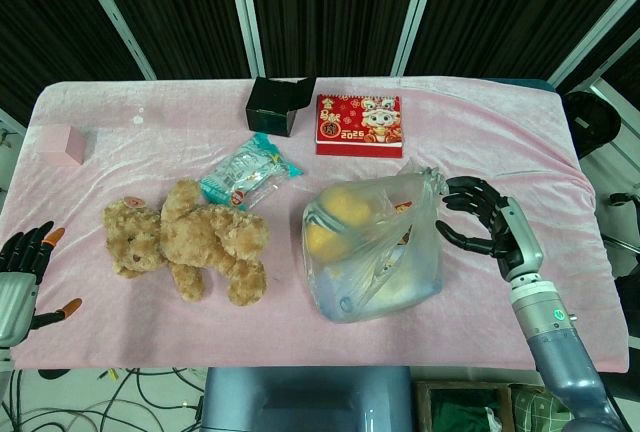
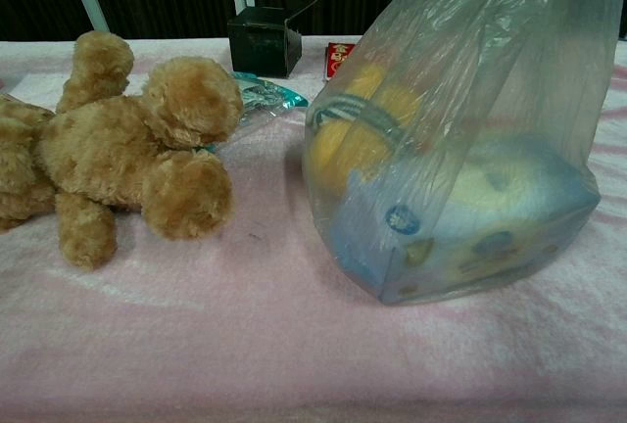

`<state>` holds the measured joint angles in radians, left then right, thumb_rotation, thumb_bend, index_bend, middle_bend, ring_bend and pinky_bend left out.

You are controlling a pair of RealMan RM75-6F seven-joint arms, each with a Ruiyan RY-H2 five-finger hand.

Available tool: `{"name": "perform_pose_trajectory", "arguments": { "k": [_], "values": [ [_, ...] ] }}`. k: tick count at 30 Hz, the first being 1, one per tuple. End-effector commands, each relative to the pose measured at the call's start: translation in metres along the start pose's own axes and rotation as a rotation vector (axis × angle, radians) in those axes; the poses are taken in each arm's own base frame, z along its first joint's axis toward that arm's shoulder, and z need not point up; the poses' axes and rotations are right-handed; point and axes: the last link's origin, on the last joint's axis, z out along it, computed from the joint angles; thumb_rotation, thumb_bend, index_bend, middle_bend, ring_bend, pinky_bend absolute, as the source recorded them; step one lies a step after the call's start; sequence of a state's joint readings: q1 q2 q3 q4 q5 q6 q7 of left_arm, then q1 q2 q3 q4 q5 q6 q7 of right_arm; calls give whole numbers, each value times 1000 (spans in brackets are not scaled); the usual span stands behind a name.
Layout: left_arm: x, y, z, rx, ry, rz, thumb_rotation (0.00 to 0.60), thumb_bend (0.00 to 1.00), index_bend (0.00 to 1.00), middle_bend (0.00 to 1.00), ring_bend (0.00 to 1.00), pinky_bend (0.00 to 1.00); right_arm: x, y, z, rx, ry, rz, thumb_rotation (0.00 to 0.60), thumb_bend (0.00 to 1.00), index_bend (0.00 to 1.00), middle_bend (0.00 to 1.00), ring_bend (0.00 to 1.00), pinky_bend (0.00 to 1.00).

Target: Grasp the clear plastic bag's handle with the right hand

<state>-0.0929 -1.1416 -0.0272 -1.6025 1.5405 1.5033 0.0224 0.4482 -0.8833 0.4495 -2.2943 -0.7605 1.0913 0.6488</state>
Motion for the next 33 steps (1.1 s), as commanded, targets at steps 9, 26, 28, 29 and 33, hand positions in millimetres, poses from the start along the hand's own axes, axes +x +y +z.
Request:
{"name": "perform_pose_trajectory", "arguments": {
  "k": [9,26,28,29,33],
  "values": [
    [2,-2,-2,4,8,-2,600,0,0,0,0,0,-1,2,0,-6,-1,3,600,161,332,314,290,259],
    [1,0,-2,1,3,-3,600,0,0,0,0,0,-9,-3,-1,-7,-46,22,600,161,332,304,283,260],
    [1,0,-2,1,4,-2,600,0,0,0,0,0,-10,-4,-1,-9,-51,24,600,160,332,304,283,260],
    [1,0,-2,2,4,-3,600,0,0,0,0,0,-10,-5,0,-9,-52,24,600,160,332,304,283,260],
    [1,0,-2,3,2,-3,600,0,0,0,0,0,-13,-7,1,-8,-62,28,600,160,332,304,283,260]
  ]
}}
